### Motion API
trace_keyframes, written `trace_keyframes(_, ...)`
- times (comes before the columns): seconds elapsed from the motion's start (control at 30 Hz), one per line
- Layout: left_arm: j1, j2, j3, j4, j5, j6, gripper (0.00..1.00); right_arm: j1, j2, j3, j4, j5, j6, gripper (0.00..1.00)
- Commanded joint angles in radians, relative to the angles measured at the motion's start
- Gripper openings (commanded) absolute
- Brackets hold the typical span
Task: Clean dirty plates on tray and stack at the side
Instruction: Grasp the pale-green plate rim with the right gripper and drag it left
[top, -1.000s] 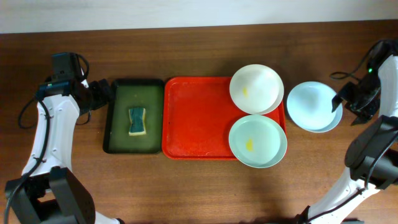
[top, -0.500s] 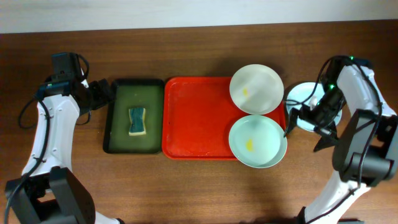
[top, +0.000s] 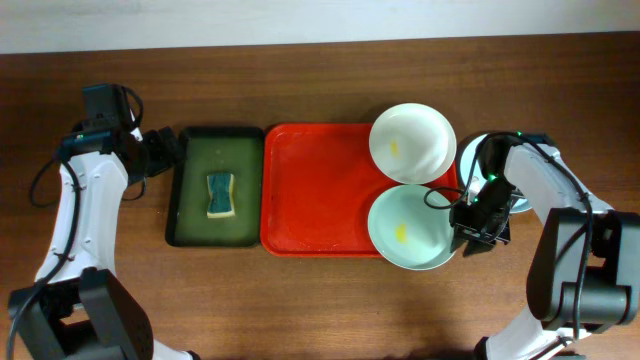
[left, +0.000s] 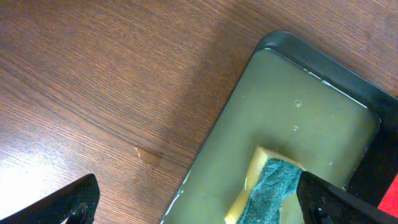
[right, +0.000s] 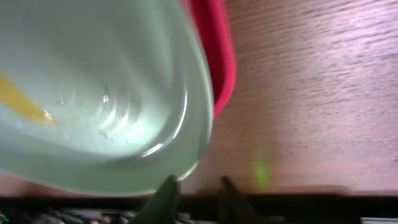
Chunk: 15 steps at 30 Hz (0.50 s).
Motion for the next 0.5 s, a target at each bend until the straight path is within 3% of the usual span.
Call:
trace_keyframes(0.0,0.005,-0.013,0.011,0.002,-0.001,-0.013,0.99,0.005,-0.015,-0.004,0.015,0.106,0.055,0.13)
trace_keyframes(0.13,0.005,-0.013,0.011,0.002,-0.001,-0.013,0.99,0.013,-0.015,-0.005,0.048,0.101,0.055,0.23)
trace_keyframes(0.47,0.005,-0.013,0.011,0.002,-0.001,-0.013,1.00,0.058,-0.015,-0.046,0.153,0.078,0.103,0.26)
